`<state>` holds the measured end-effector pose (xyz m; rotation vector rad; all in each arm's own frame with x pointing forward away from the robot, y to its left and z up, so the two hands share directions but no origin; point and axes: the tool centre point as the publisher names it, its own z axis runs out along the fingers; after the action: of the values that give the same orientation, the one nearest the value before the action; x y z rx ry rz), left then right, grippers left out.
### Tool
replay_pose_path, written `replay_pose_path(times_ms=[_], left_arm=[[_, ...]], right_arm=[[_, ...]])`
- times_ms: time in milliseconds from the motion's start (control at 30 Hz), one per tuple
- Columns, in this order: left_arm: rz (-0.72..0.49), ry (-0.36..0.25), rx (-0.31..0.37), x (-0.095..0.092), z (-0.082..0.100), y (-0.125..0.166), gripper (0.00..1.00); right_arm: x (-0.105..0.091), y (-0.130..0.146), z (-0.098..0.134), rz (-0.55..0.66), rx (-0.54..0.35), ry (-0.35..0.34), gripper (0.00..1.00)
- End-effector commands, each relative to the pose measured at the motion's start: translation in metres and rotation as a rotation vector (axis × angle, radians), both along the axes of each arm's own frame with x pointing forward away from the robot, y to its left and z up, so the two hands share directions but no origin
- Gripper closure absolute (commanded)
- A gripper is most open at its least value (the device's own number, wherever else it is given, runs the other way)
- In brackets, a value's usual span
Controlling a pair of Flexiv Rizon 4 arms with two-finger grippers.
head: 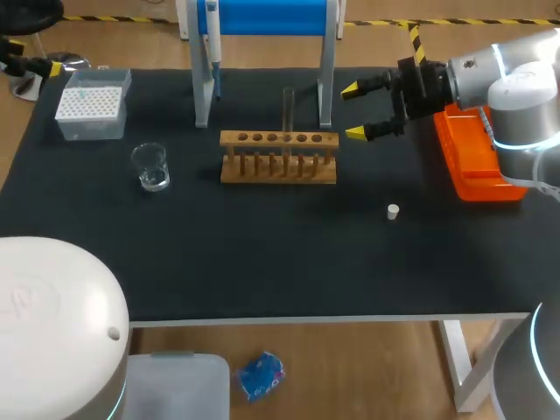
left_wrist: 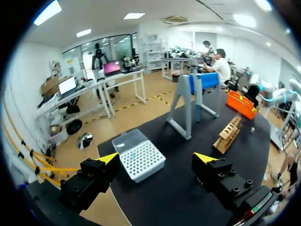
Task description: Invert the test tube, pick up the pipette, mount the tip to pipette, aspirate from beaker and dispense into the tube, eject the tip, return the pipette, and cap with the stopper.
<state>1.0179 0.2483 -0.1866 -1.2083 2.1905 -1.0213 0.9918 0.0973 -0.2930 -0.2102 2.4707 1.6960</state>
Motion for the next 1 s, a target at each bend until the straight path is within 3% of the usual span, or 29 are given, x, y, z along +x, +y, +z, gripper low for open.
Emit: replay_pose_path(times_ms=[33,333,1000], left_arm=[[0.154,0.062,-0.017,-0.0009,-0.0093,-0.0052,0.0],[0.19,0.068,0.02,-0.0014,-0.0087,-0.0067,0.0],[0.19,0.068,0.02,-0.0014,-0.0087,-0.0067,0.0]], right_arm=[[-0.0001,-0.0005,0.0002,0.0,-0.002,0.0,0.0],[-0.0001,-0.0005,0.0002,0.0,-0.002,0.0,0.0],[-0.0001,-0.0005,0.0002,0.0,-0.002,0.0,0.0]])
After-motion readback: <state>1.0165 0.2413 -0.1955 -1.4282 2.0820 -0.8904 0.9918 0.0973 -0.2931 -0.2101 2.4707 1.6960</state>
